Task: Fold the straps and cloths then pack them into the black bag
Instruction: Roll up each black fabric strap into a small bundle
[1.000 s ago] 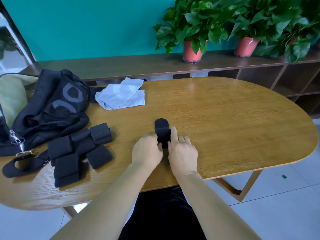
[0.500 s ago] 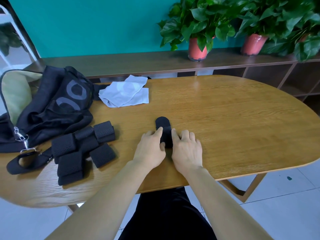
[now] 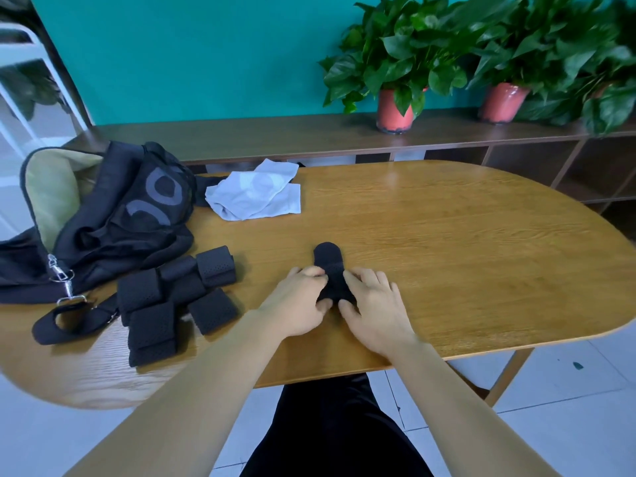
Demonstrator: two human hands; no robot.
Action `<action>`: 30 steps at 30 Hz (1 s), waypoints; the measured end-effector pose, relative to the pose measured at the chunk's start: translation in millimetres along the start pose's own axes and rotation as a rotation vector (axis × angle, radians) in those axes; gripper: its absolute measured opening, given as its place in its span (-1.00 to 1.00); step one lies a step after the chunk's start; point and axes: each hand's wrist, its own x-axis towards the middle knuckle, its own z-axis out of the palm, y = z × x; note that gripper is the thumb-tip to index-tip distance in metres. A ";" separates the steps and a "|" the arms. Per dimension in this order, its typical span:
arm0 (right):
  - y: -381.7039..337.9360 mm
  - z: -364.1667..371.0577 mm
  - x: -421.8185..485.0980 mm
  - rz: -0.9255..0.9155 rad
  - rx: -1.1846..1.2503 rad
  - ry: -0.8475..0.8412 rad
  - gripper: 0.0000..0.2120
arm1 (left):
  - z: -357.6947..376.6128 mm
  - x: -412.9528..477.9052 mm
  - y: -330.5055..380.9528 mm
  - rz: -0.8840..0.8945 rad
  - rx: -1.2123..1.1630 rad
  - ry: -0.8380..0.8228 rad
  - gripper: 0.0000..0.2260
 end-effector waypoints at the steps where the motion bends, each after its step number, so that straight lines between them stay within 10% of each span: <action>1: 0.4 -0.9 -6.0 -0.032 0.069 -0.014 -0.50 | 0.4 -3.3 -3.5 0.017 -0.030 -0.010 -0.56; 7: -4.0 5.3 -16.1 0.026 0.346 0.163 -0.64 | 3.7 -21.0 -13.5 -0.028 -0.443 0.063 -0.59; 14: -21.2 12.4 7.5 0.241 0.260 0.276 -0.69 | 21.3 -10.2 -1.2 -0.182 -0.337 0.448 -0.82; 30: -28.6 28.0 32.1 0.271 0.003 0.382 -0.81 | 15.9 12.5 -2.8 -0.372 -0.263 0.413 -0.62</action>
